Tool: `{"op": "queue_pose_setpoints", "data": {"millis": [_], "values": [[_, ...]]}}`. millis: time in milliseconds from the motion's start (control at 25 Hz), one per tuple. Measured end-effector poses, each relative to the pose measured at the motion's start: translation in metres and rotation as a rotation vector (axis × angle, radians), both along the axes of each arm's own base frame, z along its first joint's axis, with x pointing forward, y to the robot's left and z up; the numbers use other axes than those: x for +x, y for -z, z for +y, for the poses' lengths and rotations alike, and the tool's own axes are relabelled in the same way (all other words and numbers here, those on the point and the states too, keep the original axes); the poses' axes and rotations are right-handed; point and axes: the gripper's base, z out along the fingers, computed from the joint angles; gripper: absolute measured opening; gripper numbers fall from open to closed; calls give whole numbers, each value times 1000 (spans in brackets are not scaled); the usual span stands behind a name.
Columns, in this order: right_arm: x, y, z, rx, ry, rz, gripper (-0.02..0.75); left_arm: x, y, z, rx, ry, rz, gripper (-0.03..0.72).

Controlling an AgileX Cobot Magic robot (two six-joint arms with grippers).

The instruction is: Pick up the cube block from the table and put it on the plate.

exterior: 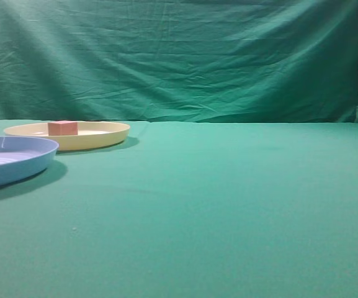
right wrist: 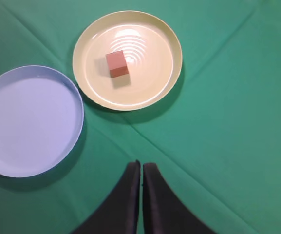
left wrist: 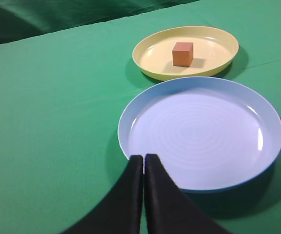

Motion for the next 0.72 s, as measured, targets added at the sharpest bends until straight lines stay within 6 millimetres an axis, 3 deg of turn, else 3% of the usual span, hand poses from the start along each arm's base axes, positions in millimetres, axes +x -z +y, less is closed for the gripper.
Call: {"op": "queue_pose_setpoints", "data": {"millis": [280,400,720], "values": [[-64,6,-43,66,14,-39,0,0,0,0,0,0,0,0],[-82,8,-57,21,7,-25,0,0,0,0,0,0,0,0],[-102,10,-99,-71,134,-99,0,0,0,0,0,0,0,0]]}}
